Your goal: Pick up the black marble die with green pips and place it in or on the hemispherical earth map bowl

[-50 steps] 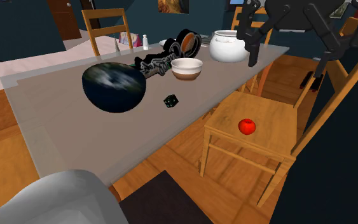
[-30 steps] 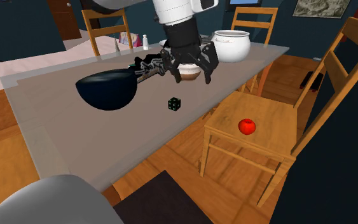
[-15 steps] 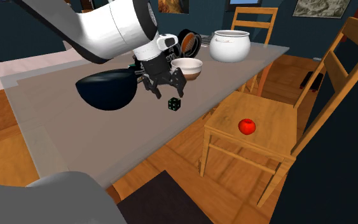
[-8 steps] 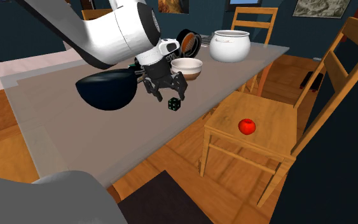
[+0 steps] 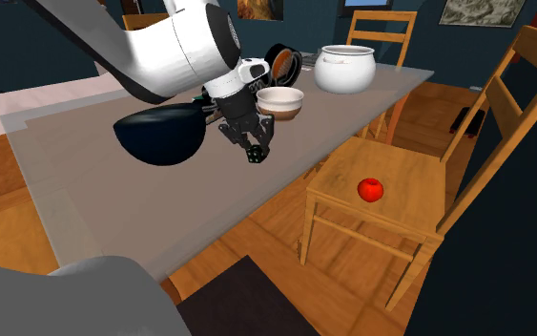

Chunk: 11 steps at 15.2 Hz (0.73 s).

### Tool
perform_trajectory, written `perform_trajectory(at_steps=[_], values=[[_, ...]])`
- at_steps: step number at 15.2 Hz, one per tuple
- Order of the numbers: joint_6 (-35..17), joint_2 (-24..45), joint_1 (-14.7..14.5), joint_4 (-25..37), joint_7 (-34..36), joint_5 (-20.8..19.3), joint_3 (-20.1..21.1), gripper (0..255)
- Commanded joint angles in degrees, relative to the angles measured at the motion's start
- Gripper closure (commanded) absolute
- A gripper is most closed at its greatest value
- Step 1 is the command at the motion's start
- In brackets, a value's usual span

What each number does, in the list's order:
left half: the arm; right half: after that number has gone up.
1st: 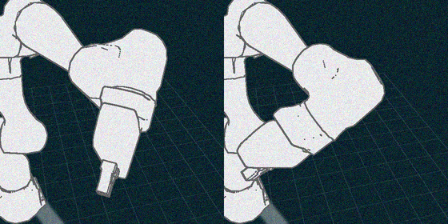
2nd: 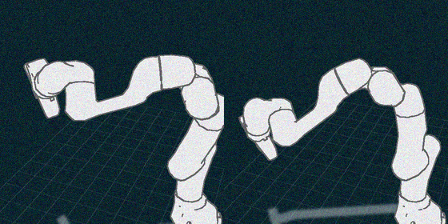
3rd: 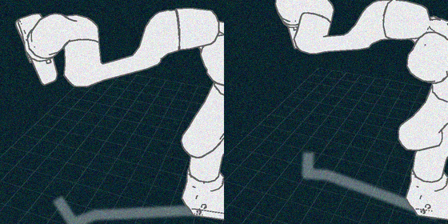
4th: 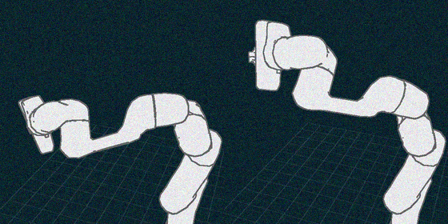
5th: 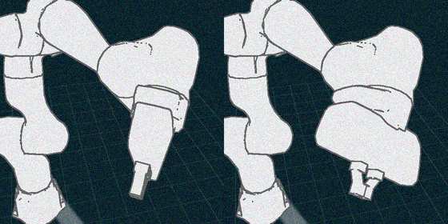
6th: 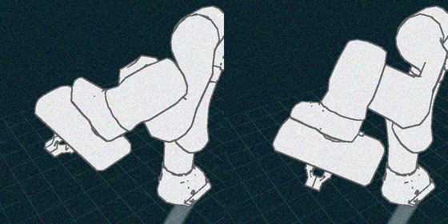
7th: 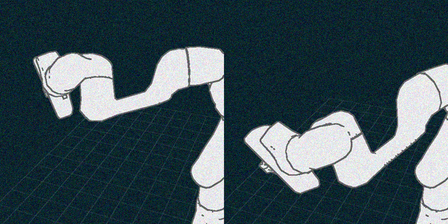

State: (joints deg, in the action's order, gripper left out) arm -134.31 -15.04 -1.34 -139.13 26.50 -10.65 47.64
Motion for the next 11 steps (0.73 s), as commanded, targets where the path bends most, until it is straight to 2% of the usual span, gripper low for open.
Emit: perform_trajectory(at_steps=[1,4,11], values=[[0.0,0.0,0.0,0.0,0.0,0.0,0.0,255],[0.0,0.0,0.0,0.0,0.0,0.0,0.0,255],[5.1,-3.5,-1.9,2.8,-3.9,3.5,-2.5,255]])
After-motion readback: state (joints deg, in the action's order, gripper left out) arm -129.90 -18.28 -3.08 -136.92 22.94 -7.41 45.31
